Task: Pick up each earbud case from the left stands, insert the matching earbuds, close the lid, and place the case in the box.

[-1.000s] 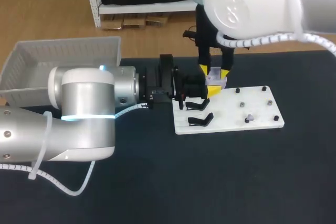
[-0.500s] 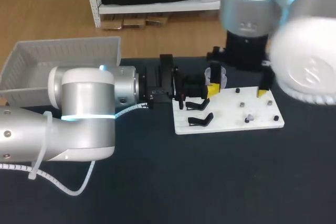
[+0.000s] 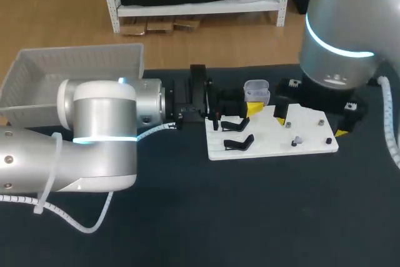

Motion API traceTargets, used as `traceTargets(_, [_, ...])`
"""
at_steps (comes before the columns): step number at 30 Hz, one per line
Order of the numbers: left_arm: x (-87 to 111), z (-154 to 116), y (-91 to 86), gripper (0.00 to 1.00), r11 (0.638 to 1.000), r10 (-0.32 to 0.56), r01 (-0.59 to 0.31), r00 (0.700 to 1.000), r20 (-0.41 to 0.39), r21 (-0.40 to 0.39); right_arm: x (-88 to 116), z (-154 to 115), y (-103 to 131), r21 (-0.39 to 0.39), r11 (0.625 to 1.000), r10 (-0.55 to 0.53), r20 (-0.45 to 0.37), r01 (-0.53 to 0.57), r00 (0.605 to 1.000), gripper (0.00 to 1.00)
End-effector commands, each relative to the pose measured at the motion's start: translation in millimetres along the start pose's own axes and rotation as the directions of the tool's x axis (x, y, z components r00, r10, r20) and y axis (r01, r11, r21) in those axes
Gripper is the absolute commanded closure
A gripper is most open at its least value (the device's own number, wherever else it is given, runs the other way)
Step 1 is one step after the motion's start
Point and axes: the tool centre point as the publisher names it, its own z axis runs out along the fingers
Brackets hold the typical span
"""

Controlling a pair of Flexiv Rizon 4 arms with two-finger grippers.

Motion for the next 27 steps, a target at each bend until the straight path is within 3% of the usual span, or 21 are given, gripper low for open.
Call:
traceTargets(1, [1.5, 0.3, -1.9, 1.0, 1.0, 0.005, -0.005, 1.0, 0.008, -0.01, 2.8, 1.1, -3.9, -0.024, 1.0, 0.002, 0.046, -0.001, 0.999, 0.0])
traceTargets(13, [1.5, 0.3, -1.9, 1.0, 1.0, 0.005, -0.005, 1.0, 0.008, -0.01, 2.8, 1.1, -3.9, -0.024, 1.0, 0.002, 0.046, -0.001, 0.999, 0.0])
traceTargets(14, [1.5, 0.3, -1.9, 1.0, 1.0, 0.005, -0.005, 1.0, 0.008, -0.01, 0.3, 14.2, -5.8, -0.001, 1.0, 0.031, 0.064, -0.031, 0.997, 0.0])
traceTargets(15, [1.5, 0.3, -1.9, 1.0, 1.0, 0.005, -0.005, 1.0, 0.008, -0.01, 0.5, 22.6, -6.9, 0.008, 1.0, -0.013, 0.105, 0.012, 0.994, 0.0])
traceTargets(16, [1.5, 0.3, -1.9, 1.0, 1.0, 0.005, -0.005, 1.0, 0.008, -0.01, -1.8, 27.9, -7.7, -0.05, 0.997, 0.063, 0.052, -0.061, 0.997, 0.0])
traceTargets(19, [1.5, 0.3, -1.9, 1.0, 1.0, 0.005, -0.005, 1.0, 0.008, -0.01, -5.8, 45.7, -6.4, -0.072, 0.991, 0.108, -0.001, -0.108, 0.994, 0.0])
traceTargets(27, [1.5, 0.3, -1.9, 1.0, 1.0, 0.005, -0.005, 1.0, 0.008, -0.01, -7.1, 90.0, 9.3, -0.075, 0.991, 0.114, 0.006, -0.113, 0.993, 0.0])
